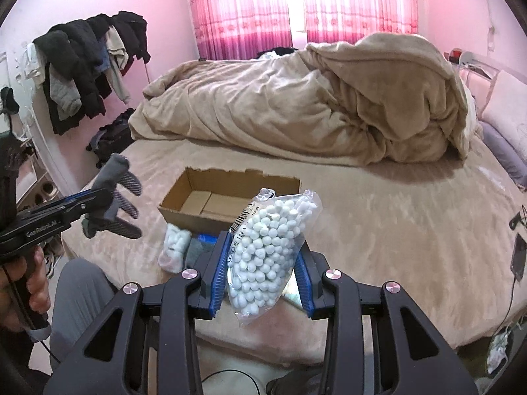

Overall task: Organize objects
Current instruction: 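Drop the grey sock into the box while the right tool drops the foam-ball bag in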

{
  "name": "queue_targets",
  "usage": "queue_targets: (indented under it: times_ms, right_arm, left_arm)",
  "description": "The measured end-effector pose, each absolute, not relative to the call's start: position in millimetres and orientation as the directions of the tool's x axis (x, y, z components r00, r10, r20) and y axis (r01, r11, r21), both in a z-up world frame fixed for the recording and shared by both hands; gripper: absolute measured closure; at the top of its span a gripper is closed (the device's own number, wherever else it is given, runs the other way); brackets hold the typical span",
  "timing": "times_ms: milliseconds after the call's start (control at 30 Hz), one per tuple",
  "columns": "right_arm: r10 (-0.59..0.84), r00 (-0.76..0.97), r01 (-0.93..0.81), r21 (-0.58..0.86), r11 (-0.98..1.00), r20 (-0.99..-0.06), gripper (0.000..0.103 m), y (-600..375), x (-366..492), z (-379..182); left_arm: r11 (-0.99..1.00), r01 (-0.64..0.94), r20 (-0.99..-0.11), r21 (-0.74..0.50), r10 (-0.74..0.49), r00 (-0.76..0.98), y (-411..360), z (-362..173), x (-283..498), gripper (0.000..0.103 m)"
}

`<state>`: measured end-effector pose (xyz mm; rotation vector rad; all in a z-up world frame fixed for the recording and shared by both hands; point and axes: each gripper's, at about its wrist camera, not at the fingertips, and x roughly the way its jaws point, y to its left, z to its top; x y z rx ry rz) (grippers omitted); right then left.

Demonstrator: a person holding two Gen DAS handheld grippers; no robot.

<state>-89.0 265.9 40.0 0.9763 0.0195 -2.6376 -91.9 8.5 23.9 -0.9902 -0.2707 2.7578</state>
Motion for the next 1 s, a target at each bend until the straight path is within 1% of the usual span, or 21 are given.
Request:
queue_targets:
  times_ms: [233,400,633,800,900,1000]
  right_arm:
    - [-0.343,-0.704,0.35,0.117,-0.93,-0.621,0.065,261,-130,40]
    - [-0.38,-0.673,0.375,0.15,-0.915,-0.634,0.065,253,-170,18]
    - [-0.393,-0.613,0.408,0.152,-0.9,-0.685,0.065,237,-221,-25]
    - [-0.417,-0.552,0.424,0.188,-0.886,-0.722,0.065,229,-250,-56]
    - [-0.44,-0.51,0.444,0.212,-0.871,-0.739,0.064,221,-261,-74]
    - [-0.432,-0.491,0.442,0.211,-0.872,-0.756,0.064,219,-268,-88]
  left_arm:
    - [-0.956,-0.167,-0.595,-0.242,0.282,-0.753,31,24,-139,0.078]
    - [-0.952,-0.174,-0.592,-0.253,0.294,-0.75,37,9,-169,0.078]
    - [-0.933,-0.143,-0.656,-0.329,0.335,-0.677,35,-45,-222,0.078]
    - [-0.923,-0.124,-0.684,-0.364,0.355,-0.637,35,-79,-244,0.077]
    - [-0.921,-0.113,-0.702,-0.372,0.359,-0.615,38,-96,-257,0.077]
    - [-0.923,-0.104,-0.726,-0.371,0.358,-0.588,43,-114,-270,0.077]
